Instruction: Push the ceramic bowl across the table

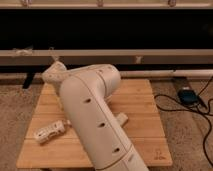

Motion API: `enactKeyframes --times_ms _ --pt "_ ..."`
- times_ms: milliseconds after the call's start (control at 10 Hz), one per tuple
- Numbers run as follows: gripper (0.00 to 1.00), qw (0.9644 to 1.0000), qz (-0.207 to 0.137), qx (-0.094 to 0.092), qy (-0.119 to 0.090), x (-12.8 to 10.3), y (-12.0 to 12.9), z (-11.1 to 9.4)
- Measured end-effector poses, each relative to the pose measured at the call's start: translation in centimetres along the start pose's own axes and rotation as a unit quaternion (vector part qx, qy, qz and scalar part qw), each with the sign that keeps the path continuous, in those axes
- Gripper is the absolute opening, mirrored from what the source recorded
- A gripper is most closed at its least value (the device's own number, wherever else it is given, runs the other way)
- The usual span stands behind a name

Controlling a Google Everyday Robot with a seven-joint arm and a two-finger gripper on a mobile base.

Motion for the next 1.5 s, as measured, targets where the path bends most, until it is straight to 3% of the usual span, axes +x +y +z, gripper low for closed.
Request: enactKeyframes --times_ms 700,1100,1500 --pt "0.80 0.9987 0.038 0.023 0.027 2.0 -4.6 -0.3" --pt "0.80 0.9973 0.062 0.022 0.032 3.3 -7.7 0.2" --pt "0.80 0.9970 0.068 0.017 0.034 3.9 -8.3 0.2"
